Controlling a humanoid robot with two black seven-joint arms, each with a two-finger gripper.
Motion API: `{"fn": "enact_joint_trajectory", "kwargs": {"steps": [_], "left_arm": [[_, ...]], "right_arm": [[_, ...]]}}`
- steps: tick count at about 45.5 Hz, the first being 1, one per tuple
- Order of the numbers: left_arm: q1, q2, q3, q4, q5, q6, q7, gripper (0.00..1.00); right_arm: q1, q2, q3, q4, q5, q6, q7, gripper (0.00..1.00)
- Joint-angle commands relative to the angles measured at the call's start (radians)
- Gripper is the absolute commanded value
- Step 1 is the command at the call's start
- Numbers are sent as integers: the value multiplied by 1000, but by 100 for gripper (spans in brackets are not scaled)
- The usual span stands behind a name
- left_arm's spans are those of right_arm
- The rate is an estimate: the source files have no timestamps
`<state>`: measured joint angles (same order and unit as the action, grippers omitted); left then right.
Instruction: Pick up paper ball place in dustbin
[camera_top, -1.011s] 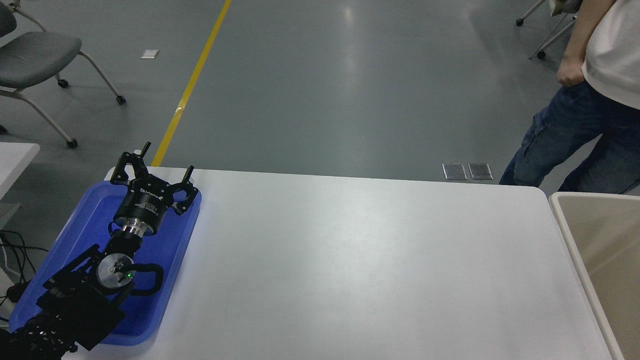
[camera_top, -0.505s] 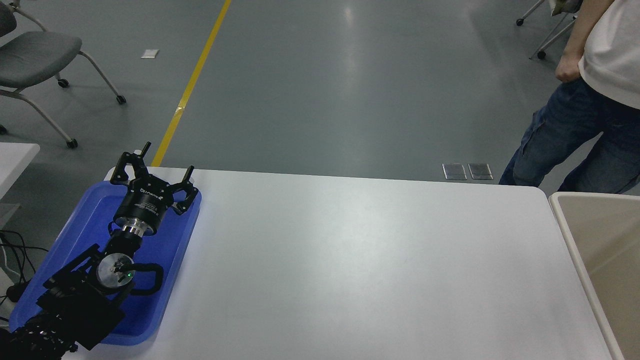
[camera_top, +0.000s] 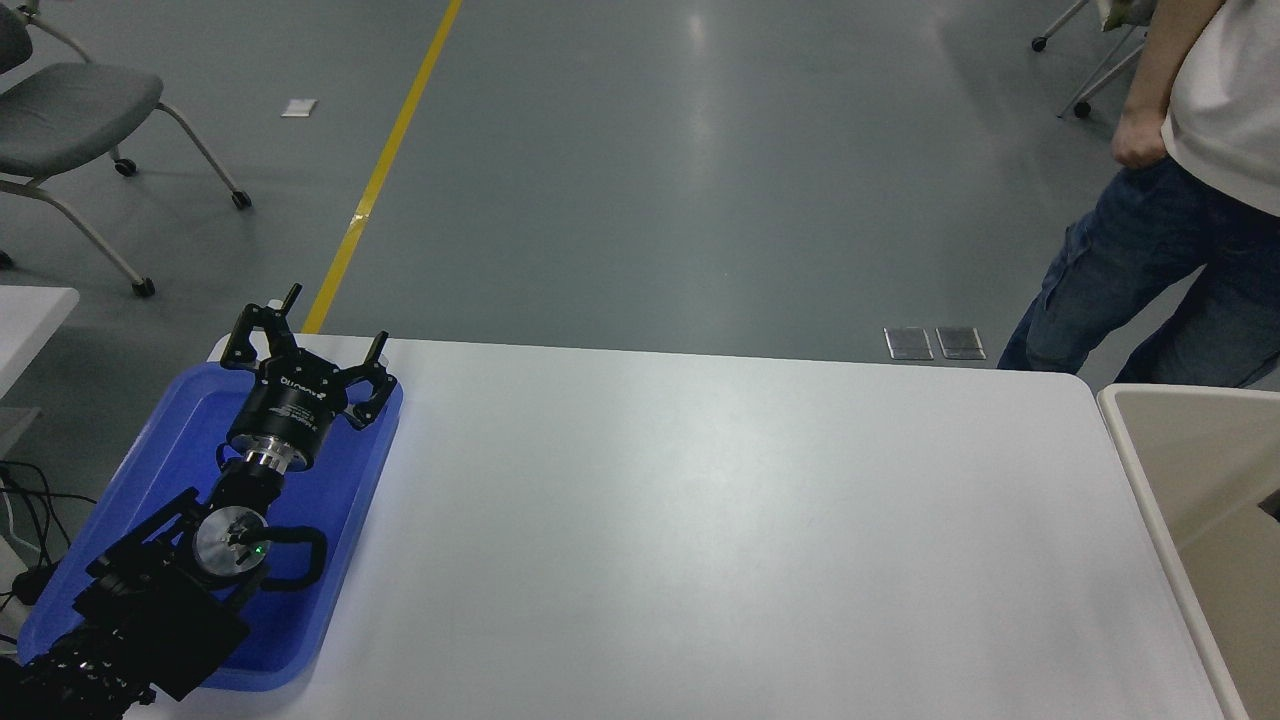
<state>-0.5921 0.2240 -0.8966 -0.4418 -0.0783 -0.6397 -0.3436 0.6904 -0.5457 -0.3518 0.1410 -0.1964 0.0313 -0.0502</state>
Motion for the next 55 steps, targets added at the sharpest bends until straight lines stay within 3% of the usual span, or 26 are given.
{"fn": "enact_joint_trajectory", "kwargs": {"steps": [1,6,10,13,22,28,36,38,55], "left_arm": [[0,0,1,0,0,0,0,100],[0,0,1,0,0,0,0,100],[0,0,1,0,0,0,0,100],[0,0,-1,0,2,0,0,100],[0,0,-1,0,0,0,0,100],[0,0,1,0,0,0,0,100],[0,0,1,0,0,0,0,100],[0,0,1,0,0,0,0,100],[0,0,1,0,0,0,0,100]], "right_arm": [[109,0,200,31,0,4,6,100],[135,7,442,69,0,4,68,100],[139,19,672,136,0,4,186,100],[133,21,815,199,-3,4,249,100],[72,24,1111,391,-20,4,263,100],[9,46,1298,473,-20,7,309,100],[-103,128,1574,583,-35,42,512,100],[-129,142,1603,606,-49,79,539,100],[-284,239,1625,617,-75,144,553,100]]}}
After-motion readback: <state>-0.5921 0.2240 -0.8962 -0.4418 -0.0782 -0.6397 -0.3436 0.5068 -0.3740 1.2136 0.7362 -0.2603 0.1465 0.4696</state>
